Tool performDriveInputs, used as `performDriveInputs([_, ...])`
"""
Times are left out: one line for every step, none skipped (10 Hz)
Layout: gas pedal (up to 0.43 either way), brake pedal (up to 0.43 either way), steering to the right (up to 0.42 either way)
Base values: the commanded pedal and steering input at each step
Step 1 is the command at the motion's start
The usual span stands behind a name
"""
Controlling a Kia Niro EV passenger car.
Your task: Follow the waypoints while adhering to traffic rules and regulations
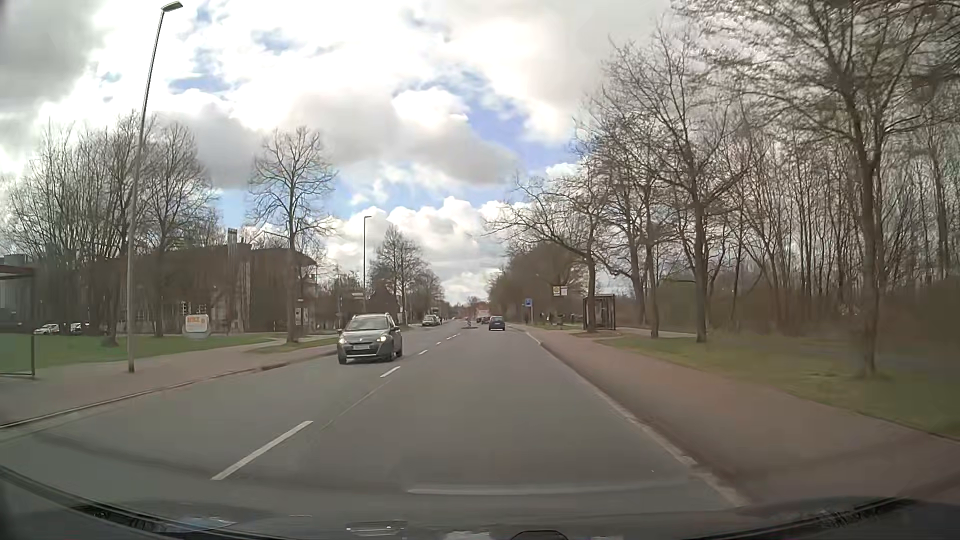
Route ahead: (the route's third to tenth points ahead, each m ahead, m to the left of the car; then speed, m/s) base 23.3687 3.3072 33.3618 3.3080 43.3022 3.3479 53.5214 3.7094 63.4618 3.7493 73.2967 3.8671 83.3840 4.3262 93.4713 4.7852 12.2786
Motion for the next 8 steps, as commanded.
performDriveInputs([0.169,0.000,-0.005])
performDriveInputs([0.169,0.000,-0.005])
performDriveInputs([0.189,0.000,-0.005])
performDriveInputs([0.197,0.000,-0.005])
performDriveInputs([0.197,0.000,-0.005])
performDriveInputs([0.197,0.000,-0.005])
performDriveInputs([0.209,0.000,-0.004])
performDriveInputs([0.209,0.000,-0.003])
